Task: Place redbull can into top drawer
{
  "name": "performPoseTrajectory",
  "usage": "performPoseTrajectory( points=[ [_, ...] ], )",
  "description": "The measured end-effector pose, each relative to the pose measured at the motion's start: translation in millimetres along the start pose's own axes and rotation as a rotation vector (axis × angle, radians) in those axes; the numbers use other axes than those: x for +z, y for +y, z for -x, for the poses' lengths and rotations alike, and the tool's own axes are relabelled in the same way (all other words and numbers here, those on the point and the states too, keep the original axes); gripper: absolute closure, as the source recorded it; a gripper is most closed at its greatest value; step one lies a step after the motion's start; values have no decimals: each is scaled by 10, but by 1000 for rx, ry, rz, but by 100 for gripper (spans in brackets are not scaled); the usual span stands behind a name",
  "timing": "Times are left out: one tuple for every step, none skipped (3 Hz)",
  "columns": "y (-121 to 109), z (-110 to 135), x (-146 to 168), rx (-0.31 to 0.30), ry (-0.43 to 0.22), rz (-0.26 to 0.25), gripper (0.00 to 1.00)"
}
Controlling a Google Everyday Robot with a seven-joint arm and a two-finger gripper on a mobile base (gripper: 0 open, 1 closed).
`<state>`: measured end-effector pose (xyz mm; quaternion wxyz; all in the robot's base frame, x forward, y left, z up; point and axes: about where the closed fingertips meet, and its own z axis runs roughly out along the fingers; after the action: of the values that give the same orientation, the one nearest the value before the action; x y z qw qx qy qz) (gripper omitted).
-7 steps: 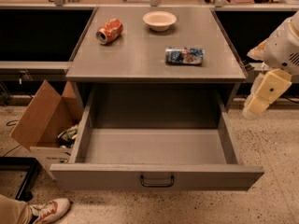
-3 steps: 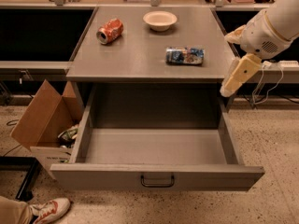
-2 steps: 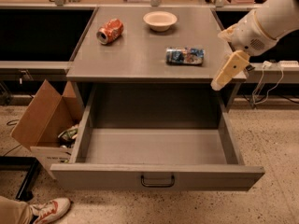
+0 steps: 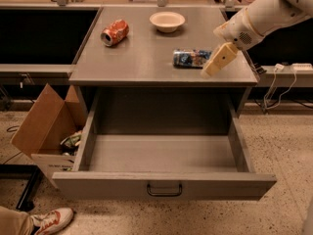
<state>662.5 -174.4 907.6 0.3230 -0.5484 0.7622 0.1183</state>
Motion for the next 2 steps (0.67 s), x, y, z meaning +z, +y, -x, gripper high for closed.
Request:
performPoseTrajectory(
  points=[
    [-156, 97, 191, 3, -12, -13, 0],
    [-292, 128, 424, 10, 3, -19, 0]
  ],
)
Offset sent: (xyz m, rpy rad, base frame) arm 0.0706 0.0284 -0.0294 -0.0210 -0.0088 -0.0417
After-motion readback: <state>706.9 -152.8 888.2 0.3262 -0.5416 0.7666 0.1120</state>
